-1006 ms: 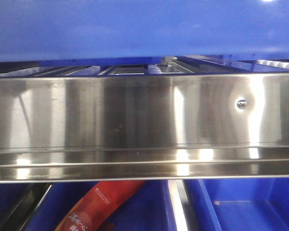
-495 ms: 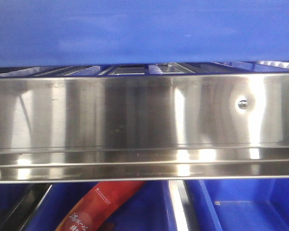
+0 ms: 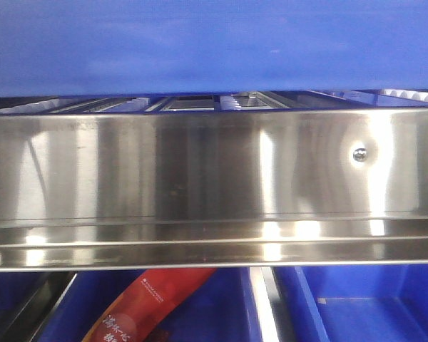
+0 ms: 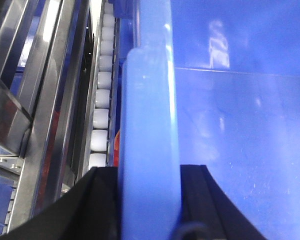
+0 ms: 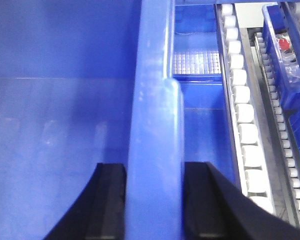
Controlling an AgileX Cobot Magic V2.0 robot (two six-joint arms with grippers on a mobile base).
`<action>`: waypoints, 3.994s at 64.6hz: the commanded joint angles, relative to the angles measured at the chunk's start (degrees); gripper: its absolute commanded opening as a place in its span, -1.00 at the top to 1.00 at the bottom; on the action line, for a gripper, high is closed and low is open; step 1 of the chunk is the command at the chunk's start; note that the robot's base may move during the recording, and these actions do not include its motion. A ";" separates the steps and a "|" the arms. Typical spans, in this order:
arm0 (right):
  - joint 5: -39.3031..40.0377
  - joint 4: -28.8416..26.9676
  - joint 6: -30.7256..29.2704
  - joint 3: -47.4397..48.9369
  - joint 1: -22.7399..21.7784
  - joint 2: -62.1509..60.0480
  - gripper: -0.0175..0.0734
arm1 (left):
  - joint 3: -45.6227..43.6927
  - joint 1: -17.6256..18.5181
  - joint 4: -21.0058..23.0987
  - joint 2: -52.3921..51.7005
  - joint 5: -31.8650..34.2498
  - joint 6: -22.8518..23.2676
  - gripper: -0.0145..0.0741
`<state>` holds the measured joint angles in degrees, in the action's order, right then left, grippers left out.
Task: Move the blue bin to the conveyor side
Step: 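Lift the blue bin with both grippers clear of the shelf rail, then carry the held blue bin with both grippers while driving to the conveyor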
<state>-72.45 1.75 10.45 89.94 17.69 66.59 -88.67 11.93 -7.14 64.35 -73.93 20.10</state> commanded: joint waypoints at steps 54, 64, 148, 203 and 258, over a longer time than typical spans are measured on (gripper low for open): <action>5.41 0.54 -0.36 0.65 0.06 -1.20 0.81 | -0.57 0.39 -0.08 -1.22 5.04 0.12 0.72; 5.41 0.54 -0.36 0.65 0.06 -1.20 0.81 | -0.57 0.39 -0.08 -1.22 5.04 0.12 0.72; 5.41 0.54 -0.36 0.65 0.06 -1.20 0.81 | -0.57 0.39 -0.08 -1.22 5.04 0.12 0.72; 5.51 0.54 -0.36 0.65 0.06 -1.20 0.81 | -0.57 0.39 -0.08 -1.22 5.04 0.12 0.72; 5.51 0.54 -0.36 0.65 0.06 -1.20 0.81 | -0.57 0.39 -2.65 -1.22 5.04 0.12 0.72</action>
<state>-72.03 1.66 10.56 89.94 17.69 66.59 -88.44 11.93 -8.27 64.26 -73.44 20.10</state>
